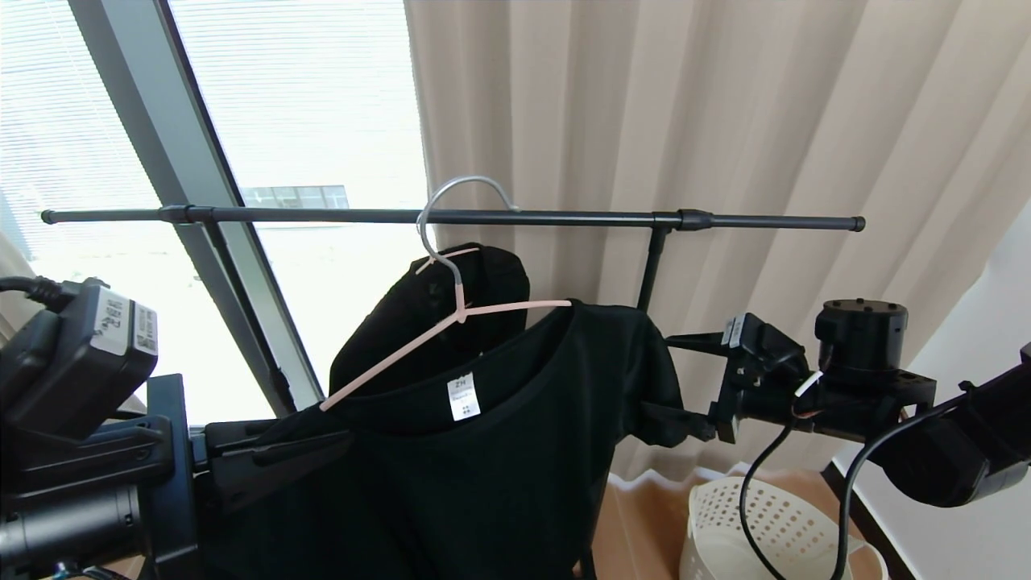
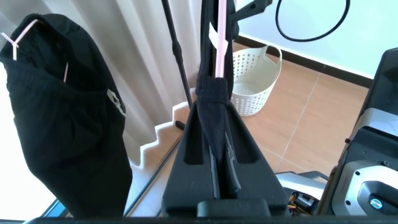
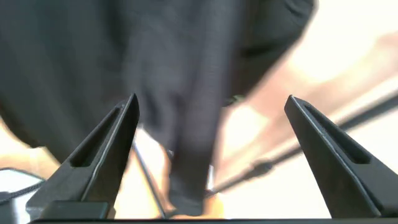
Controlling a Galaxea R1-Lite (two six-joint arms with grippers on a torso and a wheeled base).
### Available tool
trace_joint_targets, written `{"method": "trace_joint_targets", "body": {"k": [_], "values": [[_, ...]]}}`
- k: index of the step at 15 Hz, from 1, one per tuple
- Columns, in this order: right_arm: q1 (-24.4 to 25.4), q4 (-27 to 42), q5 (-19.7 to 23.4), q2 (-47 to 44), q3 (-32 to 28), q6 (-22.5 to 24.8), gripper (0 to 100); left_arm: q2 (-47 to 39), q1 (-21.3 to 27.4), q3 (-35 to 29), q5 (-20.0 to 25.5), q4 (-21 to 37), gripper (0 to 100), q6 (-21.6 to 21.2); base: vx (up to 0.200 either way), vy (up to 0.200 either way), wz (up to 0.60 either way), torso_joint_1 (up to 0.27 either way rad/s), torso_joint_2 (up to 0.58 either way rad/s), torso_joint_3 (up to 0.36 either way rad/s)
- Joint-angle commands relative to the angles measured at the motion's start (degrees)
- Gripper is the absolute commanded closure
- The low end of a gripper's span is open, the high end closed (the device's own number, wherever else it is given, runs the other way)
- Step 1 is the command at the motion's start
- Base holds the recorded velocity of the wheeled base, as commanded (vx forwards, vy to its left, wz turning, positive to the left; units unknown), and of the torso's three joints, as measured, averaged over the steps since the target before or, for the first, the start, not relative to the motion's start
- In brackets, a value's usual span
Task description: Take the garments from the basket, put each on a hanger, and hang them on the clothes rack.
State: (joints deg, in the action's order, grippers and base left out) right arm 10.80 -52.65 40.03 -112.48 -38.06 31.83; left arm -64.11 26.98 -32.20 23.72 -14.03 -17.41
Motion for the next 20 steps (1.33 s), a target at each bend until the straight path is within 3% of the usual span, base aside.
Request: {"method": "trace_joint_targets", "body": {"k": [1, 10, 17, 18, 20], "values": [[0.0, 0.1, 0.0, -0.6, -0.6, -0.3, 100, 0.1, 0.0, 0.4, 0.0, 0.0, 100, 0.0, 0.000, 0.000, 0.00, 0.000, 0.00, 0.000], [-6.5, 0.4, -0.1, -2.6, -5.7, -5.5, 100, 0.8, -1.5, 1.3, 0.0, 0.0, 100, 0.1, 0.000, 0.000, 0.00, 0.000, 0.00, 0.000], [-6.3, 1.6, 0.0, -0.7, -4.2, -5.5, 100, -0.7, -3.4, 1.3, -0.1, 0.0, 100, 0.5, 0.000, 0.000, 0.00, 0.000, 0.00, 0.000], [-6.3, 1.6, 0.0, -0.1, -3.7, -5.5, 0, -1.0, -3.4, 1.3, -0.1, 0.0, 100, 0.6, 0.000, 0.000, 0.00, 0.000, 0.00, 0.000], [-6.1, 1.5, 0.2, 1.8, -3.2, -5.5, 0, -3.7, -3.4, 0.1, -0.4, -0.1, 100, 0.8, 0.000, 0.000, 0.00, 0.000, 0.00, 0.000]]}}
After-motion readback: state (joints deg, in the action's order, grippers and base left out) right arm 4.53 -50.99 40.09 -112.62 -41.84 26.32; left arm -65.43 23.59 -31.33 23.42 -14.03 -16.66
